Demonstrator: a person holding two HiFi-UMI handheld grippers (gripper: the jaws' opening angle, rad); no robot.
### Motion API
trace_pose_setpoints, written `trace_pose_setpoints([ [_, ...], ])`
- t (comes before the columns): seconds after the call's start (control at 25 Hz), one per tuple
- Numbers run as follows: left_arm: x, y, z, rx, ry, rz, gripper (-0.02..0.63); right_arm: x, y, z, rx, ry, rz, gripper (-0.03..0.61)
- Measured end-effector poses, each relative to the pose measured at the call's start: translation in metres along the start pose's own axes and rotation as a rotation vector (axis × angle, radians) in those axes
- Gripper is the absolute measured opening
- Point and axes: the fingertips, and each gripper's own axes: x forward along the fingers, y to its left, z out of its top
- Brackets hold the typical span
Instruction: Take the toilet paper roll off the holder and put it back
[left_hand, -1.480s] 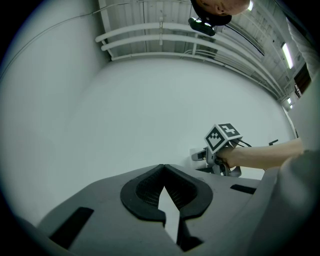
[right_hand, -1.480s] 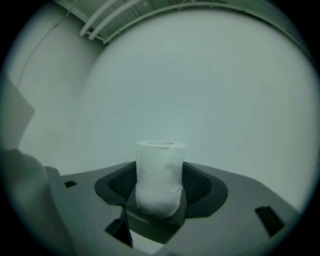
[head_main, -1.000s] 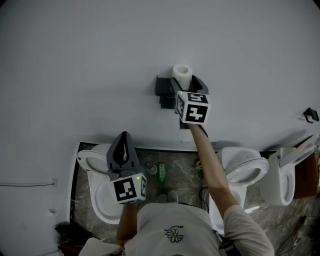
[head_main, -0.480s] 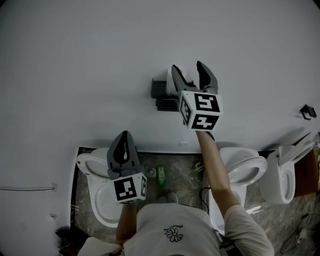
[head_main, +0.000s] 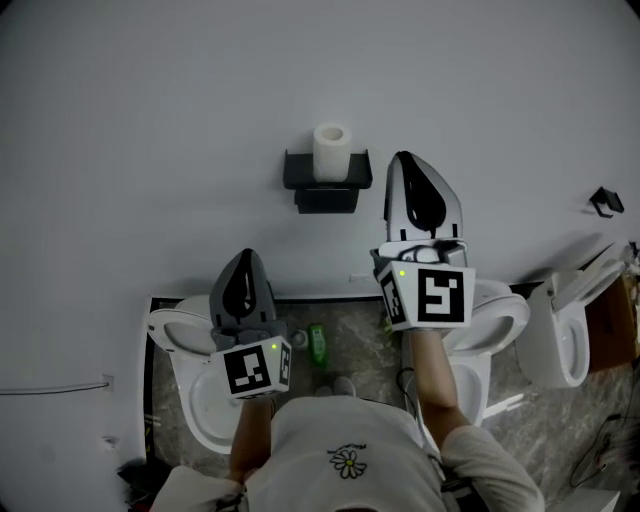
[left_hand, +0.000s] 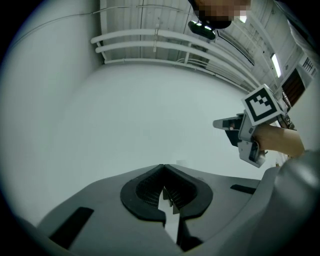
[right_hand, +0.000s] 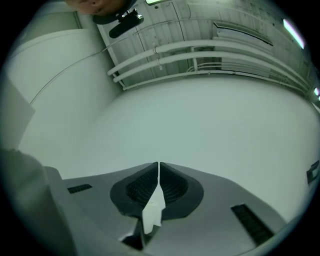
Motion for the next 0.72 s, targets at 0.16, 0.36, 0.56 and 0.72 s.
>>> trace_pose_setpoints([
  [0.16,0.003,-0.007,-0.001,-0.002,-0.005,-0.021,0.017,-0.034,-0.004,-0.021,-0.008,0.02,-0.039,0.011],
  [0.36,0.004,-0.014,-0.001,0.005,-0.016,-0.046,0.017,-0.077,-0.004,-0.062,0.053,0.091,-0.069,0.011],
  [0.56,0.003,-0.015,-0.003,0.01,-0.012,-0.048,0.018,-0.107,0.002,-0.097,0.082,0.197,-0.072,0.011],
  [0.72,0.004,-0.014,-0.003,0.01,-0.015,-0.046,0.017,-0.115,0.001,-0.104,0.078,0.218,-0.074,0.009],
])
